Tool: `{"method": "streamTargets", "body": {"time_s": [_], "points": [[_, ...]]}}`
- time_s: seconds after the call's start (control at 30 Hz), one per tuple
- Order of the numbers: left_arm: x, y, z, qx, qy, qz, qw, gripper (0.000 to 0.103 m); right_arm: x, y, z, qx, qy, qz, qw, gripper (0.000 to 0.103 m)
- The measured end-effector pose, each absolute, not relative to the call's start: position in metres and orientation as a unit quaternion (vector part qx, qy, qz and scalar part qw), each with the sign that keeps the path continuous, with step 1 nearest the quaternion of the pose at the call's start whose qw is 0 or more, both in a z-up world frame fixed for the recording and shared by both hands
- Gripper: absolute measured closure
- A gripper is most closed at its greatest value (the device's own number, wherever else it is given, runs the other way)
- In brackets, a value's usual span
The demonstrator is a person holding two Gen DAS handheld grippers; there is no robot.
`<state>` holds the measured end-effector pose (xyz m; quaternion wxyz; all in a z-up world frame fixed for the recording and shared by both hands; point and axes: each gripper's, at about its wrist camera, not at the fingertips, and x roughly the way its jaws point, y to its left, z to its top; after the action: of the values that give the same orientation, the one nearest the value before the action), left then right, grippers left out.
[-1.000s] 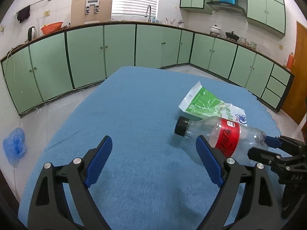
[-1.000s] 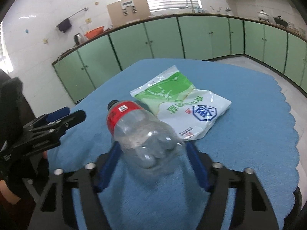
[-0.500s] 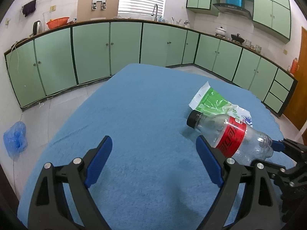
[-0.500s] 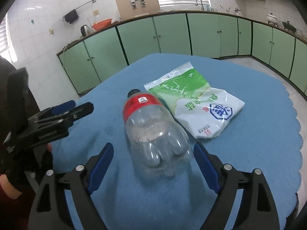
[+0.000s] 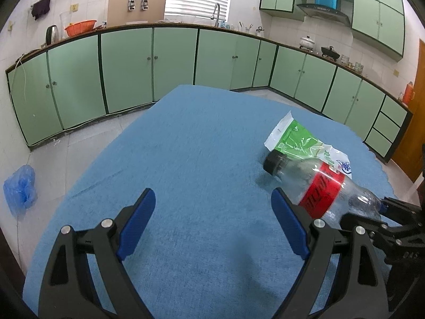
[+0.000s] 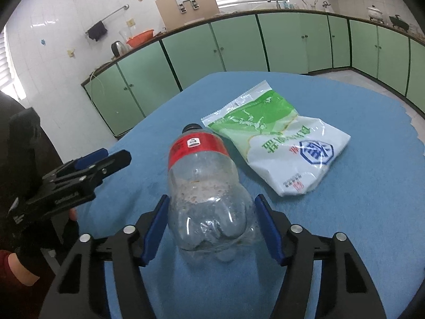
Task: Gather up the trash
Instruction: 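Grasp the clear red-labelled bottle around its body with the right tool, then grasp the white-green plastic bag with the left tool while the right holds the bottle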
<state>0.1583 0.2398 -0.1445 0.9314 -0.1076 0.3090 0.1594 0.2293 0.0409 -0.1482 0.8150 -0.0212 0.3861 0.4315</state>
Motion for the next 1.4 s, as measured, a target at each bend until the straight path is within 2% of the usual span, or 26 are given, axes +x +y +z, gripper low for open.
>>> {"method": "streamTargets", "body": {"time_s": [0.17,0.23,0.4,0.5,0.6,0.73,1.1,1.4], "points": [[0.158,0.237,-0.144,-0.106,0.311,0.158,0.931,0.017,0.220,0.039,-0.151,-0.041,0.396,0.439,0.806,0.038],[0.157,0.236,-0.145,-0.107,0.310,0.158,0.931,0.017,0.222,0.044,-0.152,-0.048,0.399,0.432,0.807,0.029],[0.158,0.236,-0.145,-0.107,0.311,0.159,0.931,0.017,0.233,0.053,-0.154,-0.036,0.400,0.425,0.811,0.023],[0.159,0.238,-0.145,-0.109,0.313,0.159,0.930,0.017,0.237,0.057,-0.154,-0.025,0.397,0.427,0.812,0.023],[0.160,0.240,-0.145,-0.111,0.313,0.158,0.930,0.017,0.241,0.058,-0.154,-0.016,0.400,0.433,0.807,0.038],[0.160,0.242,-0.145,-0.112,0.313,0.158,0.930,0.017,0.241,0.054,-0.155,-0.003,0.401,0.440,0.803,0.041],[0.183,0.224,-0.141,-0.120,0.313,0.124,0.934,0.017,0.211,-0.002,-0.137,0.024,0.371,0.414,0.831,0.041],[0.233,0.197,-0.144,-0.112,0.320,0.086,0.937,0.017,0.222,-0.049,-0.121,0.046,0.350,0.365,0.862,0.041]]}}
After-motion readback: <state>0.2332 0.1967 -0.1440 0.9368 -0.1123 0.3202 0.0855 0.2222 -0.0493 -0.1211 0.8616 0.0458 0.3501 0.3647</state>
